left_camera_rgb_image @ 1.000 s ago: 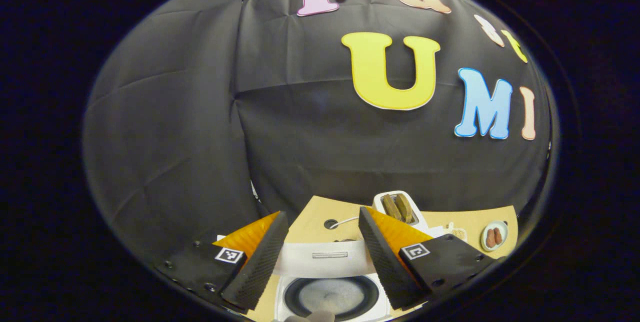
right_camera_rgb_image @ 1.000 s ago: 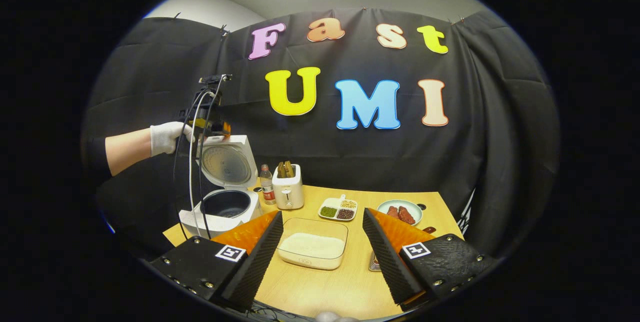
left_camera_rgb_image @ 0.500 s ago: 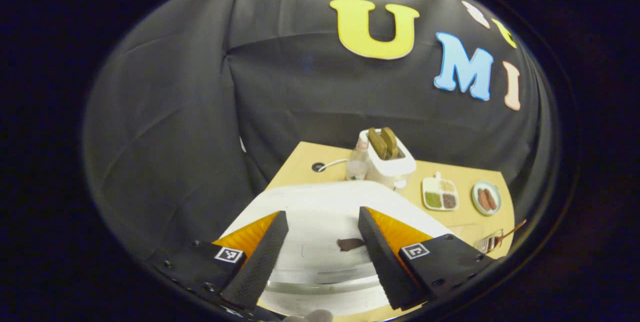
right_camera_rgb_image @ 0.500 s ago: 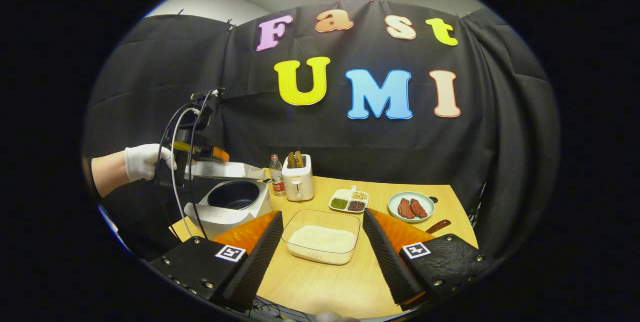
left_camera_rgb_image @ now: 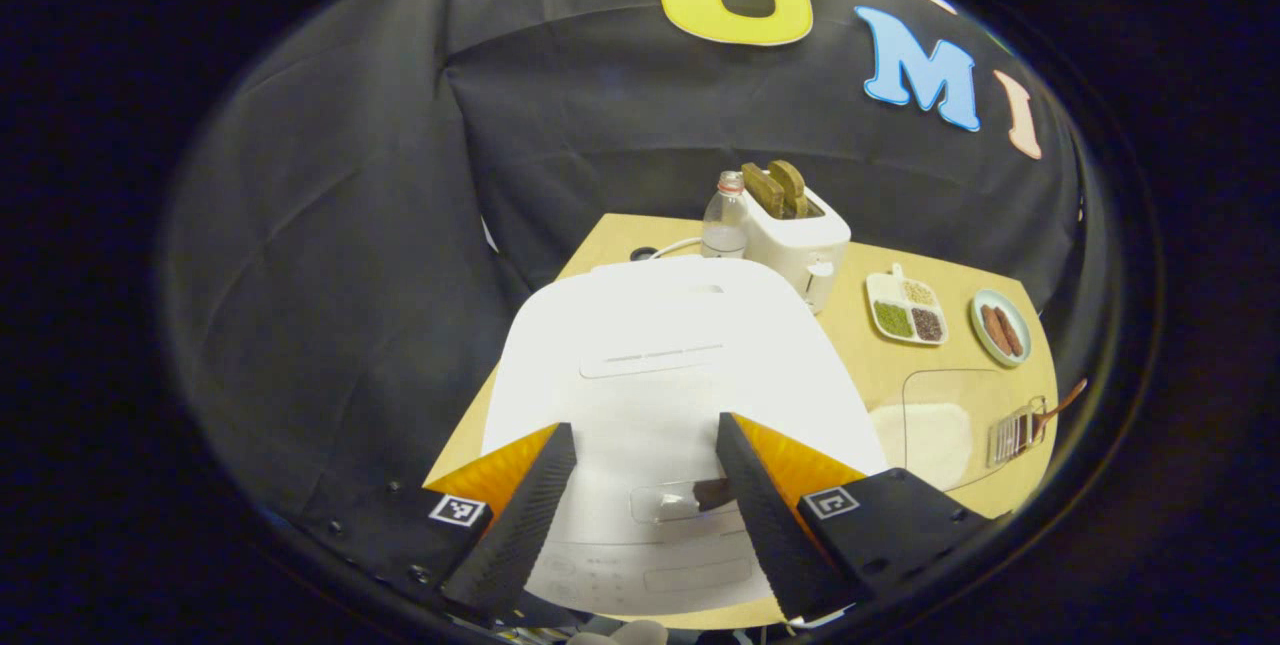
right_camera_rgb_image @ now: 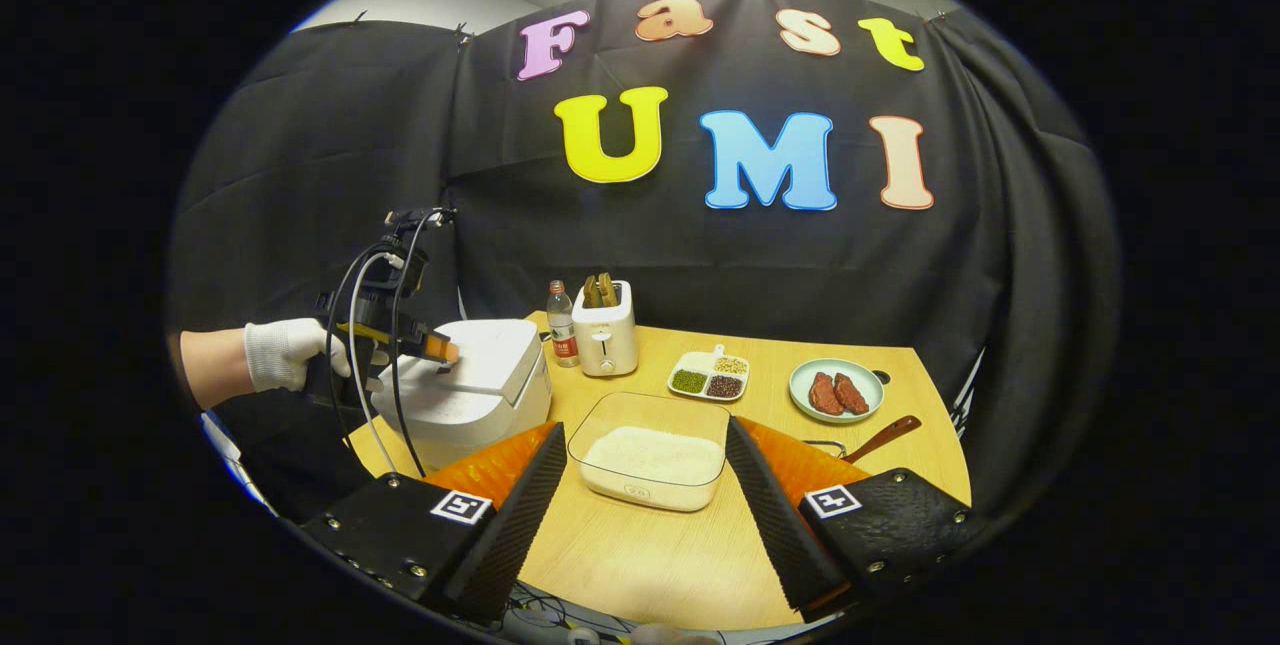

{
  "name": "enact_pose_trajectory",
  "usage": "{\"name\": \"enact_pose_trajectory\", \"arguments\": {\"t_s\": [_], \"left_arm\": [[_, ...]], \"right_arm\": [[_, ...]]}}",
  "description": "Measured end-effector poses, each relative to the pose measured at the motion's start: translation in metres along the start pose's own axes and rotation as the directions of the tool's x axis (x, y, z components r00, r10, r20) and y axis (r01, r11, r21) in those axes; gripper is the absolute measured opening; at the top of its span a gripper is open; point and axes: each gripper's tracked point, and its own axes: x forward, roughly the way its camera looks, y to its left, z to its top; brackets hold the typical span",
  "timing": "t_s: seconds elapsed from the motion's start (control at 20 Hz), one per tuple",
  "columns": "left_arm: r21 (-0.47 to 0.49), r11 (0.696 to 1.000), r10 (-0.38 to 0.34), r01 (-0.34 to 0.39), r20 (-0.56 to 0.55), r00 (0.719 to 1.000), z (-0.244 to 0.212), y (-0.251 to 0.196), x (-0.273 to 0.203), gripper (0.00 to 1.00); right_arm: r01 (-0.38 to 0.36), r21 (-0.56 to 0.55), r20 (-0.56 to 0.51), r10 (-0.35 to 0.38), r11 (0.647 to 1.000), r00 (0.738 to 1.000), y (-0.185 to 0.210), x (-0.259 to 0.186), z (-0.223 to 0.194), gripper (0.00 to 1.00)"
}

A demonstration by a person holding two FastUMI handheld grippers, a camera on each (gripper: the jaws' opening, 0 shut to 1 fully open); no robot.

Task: Close the left gripper, press the button to open the rice cooker; take a wooden spoon from the chopstick holder with the right hand, scoop a spoonful of rice and pour it into the rice cooker, then put the wooden spoon back into the chopstick holder.

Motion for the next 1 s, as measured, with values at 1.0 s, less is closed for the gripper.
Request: {"name": "enact_pose_trajectory", "arguments": {"t_s": [1.0], "left_arm": [[-0.025, 0.999, -0.024, 0.028, 0.150, 0.988, 0.006, -0.006, 0.006, 0.99]], "right_arm": [[0.074, 0.010, 0.051, -0.075, 0.997, 0.996, -0.024, -0.003, 0.016, 0.98]]}}
